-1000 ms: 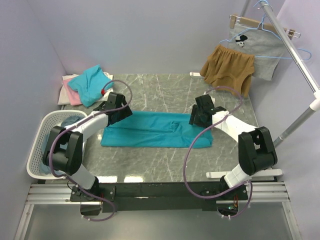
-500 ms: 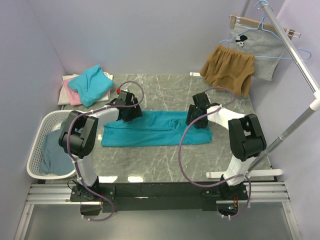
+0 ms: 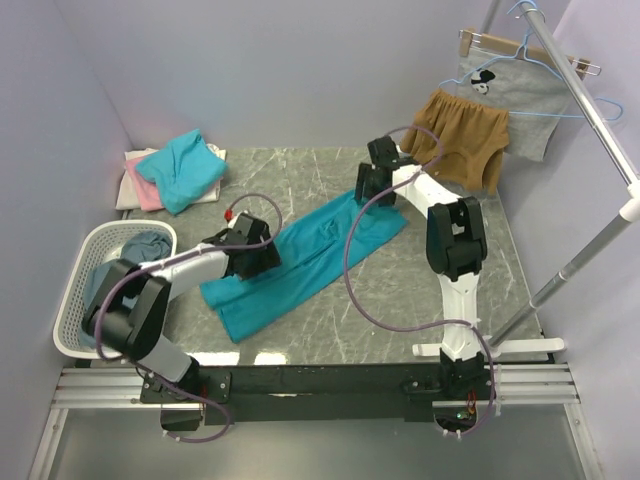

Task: Fold and stack the t-shirts
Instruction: Rotate the tshirt 90 degrees

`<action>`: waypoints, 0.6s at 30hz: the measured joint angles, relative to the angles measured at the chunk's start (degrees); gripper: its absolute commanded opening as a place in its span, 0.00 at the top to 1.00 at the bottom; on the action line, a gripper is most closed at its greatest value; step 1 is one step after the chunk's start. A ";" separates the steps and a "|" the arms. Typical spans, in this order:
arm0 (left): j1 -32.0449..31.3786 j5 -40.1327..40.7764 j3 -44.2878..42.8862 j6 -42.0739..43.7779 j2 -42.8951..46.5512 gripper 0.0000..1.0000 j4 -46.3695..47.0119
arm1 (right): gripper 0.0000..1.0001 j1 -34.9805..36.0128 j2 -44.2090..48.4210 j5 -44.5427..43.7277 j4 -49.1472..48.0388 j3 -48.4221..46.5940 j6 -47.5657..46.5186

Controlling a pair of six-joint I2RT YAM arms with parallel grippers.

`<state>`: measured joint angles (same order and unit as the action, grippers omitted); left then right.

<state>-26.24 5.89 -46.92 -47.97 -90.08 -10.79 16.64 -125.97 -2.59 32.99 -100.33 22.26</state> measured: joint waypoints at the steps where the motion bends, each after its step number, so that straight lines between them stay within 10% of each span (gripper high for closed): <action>1: -0.83 0.33 0.50 -0.94 1.53 0.24 -2.91 | 0.28 -0.13 -0.68 0.28 0.20 -2.45 -0.68; 10: -2.27 4.37 -8.90 1.79 7.63 0.20 -12.20 | 0.25 -5.51 13.27 2.86 -8.13 4.96 -1.92; 18: -2.12 -3.93 -44.28 12.55 -20.70 0.24 -3.15 | 0.26 -5.35 22.34 6.60 -12.02 20.24 0.00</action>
<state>-28.36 1.96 -91.20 -35.42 -110.78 -13.93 11.29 -103.63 4.01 20.97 -80.09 22.26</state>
